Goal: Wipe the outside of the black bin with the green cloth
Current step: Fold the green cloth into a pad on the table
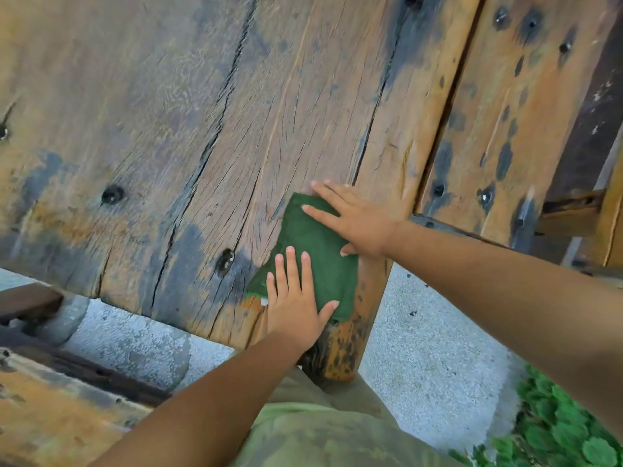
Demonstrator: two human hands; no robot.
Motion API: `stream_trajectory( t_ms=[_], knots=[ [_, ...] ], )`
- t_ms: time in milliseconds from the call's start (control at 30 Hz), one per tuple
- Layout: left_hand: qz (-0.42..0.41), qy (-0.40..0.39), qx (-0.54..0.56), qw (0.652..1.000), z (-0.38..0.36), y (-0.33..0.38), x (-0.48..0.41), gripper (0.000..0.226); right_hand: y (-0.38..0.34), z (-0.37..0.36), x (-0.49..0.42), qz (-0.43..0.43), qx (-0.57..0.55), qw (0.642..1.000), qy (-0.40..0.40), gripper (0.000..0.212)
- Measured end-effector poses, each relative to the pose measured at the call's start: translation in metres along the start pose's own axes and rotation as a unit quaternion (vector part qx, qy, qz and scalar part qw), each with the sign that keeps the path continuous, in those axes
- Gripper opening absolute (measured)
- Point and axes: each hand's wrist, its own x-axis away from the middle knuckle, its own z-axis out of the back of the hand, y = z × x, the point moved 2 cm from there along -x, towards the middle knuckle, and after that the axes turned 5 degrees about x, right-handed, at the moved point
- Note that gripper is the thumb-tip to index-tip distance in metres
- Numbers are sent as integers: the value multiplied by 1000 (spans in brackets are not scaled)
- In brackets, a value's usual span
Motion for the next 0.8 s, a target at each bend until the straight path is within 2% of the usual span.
stream_trajectory(
  t_ms=[100, 167, 300, 367, 467, 533, 667, 800],
  knots=[
    [-6, -24, -14, 1000, 19, -4, -4, 93, 15, -1, 26, -129, -95, 987, 20, 98],
    [-36, -10, -4, 999, 42, -14, -17, 74, 24, 2, 38, -213, -157, 963, 44, 82],
    [-86, -24, 114, 989, 90, -37, -67, 31, 21, 3, 42, -347, -263, 897, 77, 52],
    [-90, -12, 148, 985, 110, -41, -92, 24, 12, 1, 36, -367, -325, 868, 73, 41],
    [-106, 6, 149, 983, 127, -37, -124, 16, -2, -3, 25, -389, -349, 848, 86, 36],
    [-132, -8, 142, 981, 129, -31, -141, 26, -9, -8, 22, -410, -348, 838, 89, 35],
    [-222, -61, 66, 971, 124, -15, -156, 39, -15, -22, 19, -419, -359, 833, 51, 32],
    [-241, -99, 25, 965, 119, -10, -160, 35, -15, -25, 21, -405, -358, 840, 46, 21]
  ],
)
